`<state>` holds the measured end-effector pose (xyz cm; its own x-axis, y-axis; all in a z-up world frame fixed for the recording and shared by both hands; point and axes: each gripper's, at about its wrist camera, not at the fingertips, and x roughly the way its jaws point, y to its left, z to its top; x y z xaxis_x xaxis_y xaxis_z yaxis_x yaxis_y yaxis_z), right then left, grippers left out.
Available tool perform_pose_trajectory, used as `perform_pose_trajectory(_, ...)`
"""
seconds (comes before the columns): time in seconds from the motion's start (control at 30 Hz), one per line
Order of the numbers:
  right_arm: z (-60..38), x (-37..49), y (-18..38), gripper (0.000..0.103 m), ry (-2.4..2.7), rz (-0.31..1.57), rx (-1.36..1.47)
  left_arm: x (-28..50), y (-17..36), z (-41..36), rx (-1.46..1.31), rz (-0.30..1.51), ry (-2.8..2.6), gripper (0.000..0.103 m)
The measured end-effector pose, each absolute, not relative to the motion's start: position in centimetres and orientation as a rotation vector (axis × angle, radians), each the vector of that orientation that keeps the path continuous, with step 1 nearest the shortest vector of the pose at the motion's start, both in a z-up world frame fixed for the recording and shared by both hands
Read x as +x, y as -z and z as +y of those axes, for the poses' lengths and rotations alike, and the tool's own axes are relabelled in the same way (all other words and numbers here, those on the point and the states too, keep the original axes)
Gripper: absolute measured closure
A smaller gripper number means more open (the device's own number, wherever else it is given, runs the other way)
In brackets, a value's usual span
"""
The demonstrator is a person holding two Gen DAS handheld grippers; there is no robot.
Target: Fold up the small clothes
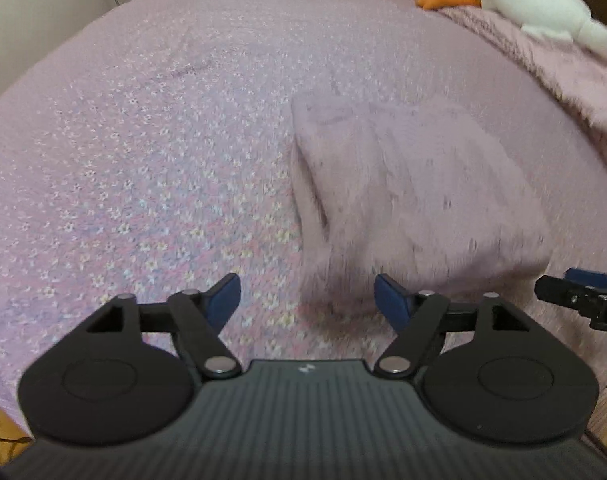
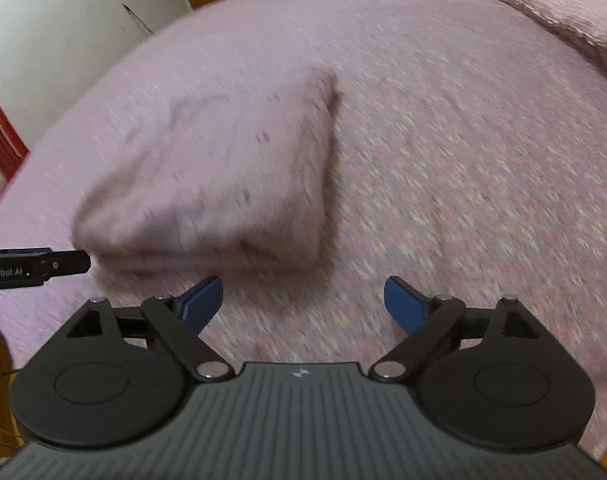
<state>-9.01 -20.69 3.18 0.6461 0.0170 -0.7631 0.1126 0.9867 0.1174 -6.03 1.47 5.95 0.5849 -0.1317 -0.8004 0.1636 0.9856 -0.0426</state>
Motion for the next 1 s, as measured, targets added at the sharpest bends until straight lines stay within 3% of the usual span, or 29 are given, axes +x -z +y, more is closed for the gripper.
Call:
perform_pose_trajectory(0.27,-19.8,-9.2,-1.3,0.000,0.106,0.934,0.116,-7.0,-2.3,-1.7,0.085,1.020,0.161,0.028)
perform_pose_trajectory(0.47,-18.7,-7.5,0.7,0.000,0.161,0.968,0.066,-6.4,-0.7,-3.1,0.122,1.030,0.105,0.027)
perform_pose_trajectory(0.7,-17.7,-7.5,1.4,0.000,0.190,0.950,-0.001,-5.9,0.0,-3.8,0.124,1.022,0.056,0.016)
perform_pose_trajectory(1.0,-17.4,-7.3,1.7,0.000,0.202,0.941,-0.009,-5.4,0.1,-3.4,0.097,1.028,0.053,0.012)
